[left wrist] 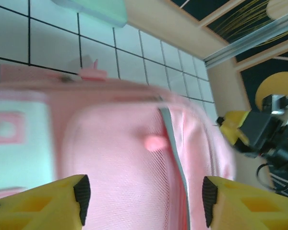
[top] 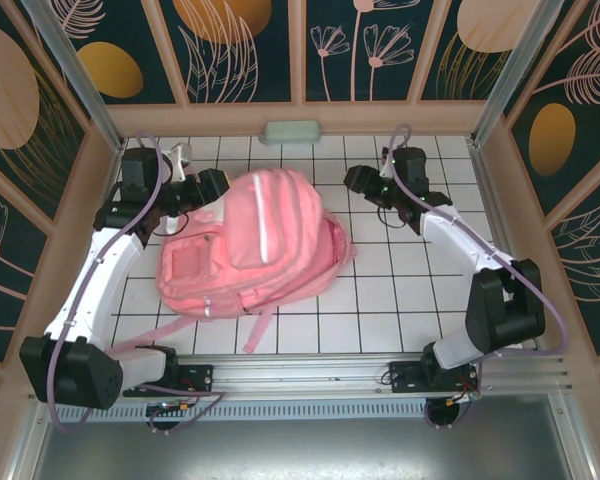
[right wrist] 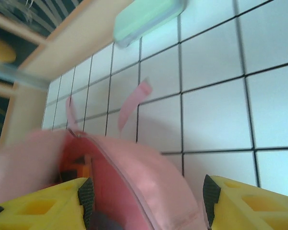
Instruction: Pack books, pencil case, and school supplies into a backpack
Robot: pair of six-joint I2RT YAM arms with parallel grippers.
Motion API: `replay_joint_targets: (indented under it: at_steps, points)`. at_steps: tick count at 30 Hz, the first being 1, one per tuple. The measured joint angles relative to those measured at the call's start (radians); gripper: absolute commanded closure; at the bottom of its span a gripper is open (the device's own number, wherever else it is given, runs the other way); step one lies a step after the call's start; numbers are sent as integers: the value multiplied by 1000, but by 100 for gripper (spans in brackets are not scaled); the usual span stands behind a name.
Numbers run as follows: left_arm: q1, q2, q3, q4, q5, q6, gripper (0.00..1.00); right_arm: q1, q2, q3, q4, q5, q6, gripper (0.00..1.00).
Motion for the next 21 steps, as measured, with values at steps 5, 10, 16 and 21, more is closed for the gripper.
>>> replay_joint_targets:
  at_steps: [5, 10, 16, 21]
  points:
    - [-4, 176, 158, 11, -55, 16, 31, -71, 210, 182, 67, -58, 85, 48]
    - [-4, 482, 394, 125, -87, -18, 33, -89, 530, 483, 123, -144, 161, 59]
    - [0, 921, 703, 284, -129, -114, 30, -117, 874, 773, 168, -250, 282, 63]
    - [15, 1300, 1076, 387, -129, -267, 29, -130, 1125, 1081, 153, -288, 361, 69]
